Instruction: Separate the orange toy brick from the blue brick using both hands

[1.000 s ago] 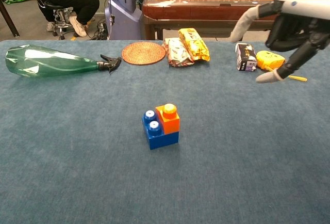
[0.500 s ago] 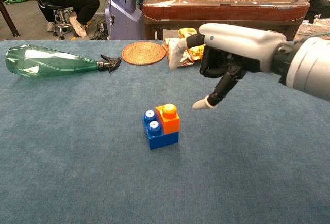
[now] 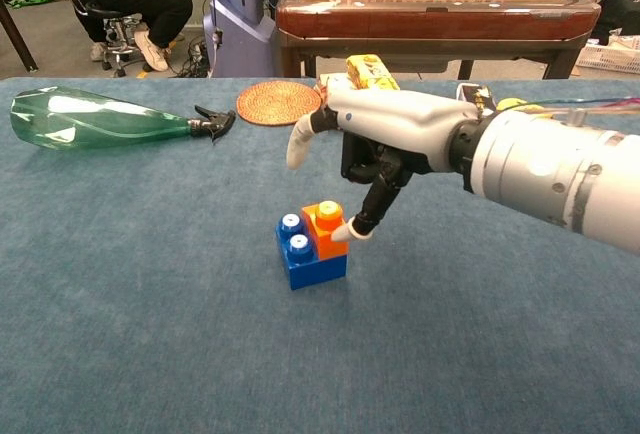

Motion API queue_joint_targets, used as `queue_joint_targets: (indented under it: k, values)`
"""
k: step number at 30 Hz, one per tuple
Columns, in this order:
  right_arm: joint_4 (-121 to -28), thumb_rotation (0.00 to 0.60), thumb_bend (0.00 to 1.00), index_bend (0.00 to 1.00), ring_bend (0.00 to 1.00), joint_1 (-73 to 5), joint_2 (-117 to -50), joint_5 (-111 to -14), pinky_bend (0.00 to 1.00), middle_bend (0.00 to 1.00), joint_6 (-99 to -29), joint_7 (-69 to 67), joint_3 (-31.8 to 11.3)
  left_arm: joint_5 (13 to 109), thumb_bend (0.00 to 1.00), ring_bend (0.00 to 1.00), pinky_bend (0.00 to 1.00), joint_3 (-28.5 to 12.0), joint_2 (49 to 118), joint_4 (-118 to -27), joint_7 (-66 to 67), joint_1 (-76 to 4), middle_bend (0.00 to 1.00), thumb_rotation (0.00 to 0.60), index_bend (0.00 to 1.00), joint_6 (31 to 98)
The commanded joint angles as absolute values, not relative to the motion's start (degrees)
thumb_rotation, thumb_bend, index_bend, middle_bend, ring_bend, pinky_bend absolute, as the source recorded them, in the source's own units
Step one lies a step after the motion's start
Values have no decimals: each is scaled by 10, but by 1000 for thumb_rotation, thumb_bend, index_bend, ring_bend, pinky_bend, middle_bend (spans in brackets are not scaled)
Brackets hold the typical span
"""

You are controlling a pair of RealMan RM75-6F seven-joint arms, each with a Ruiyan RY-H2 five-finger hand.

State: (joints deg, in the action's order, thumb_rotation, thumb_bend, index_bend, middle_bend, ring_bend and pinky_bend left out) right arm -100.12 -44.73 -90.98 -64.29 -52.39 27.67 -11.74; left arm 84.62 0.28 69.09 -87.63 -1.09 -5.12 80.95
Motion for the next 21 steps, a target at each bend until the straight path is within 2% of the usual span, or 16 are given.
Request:
queue_joint_targets:
  k: [1, 21]
  values:
    - [-988, 600, 0, 287, 1000, -458, -923, -631, 1000, 996, -523, 285, -120, 846, 0, 229, 587, 3, 692, -875, -11, -51, 193, 600, 233, 809]
    - [-915, 600, 0, 287, 1000, -522, -983, -564, 1000, 995, -510, 298, -137, 845, 0, 228, 587, 5, 695, -863, -20, -48, 193, 600, 233, 807]
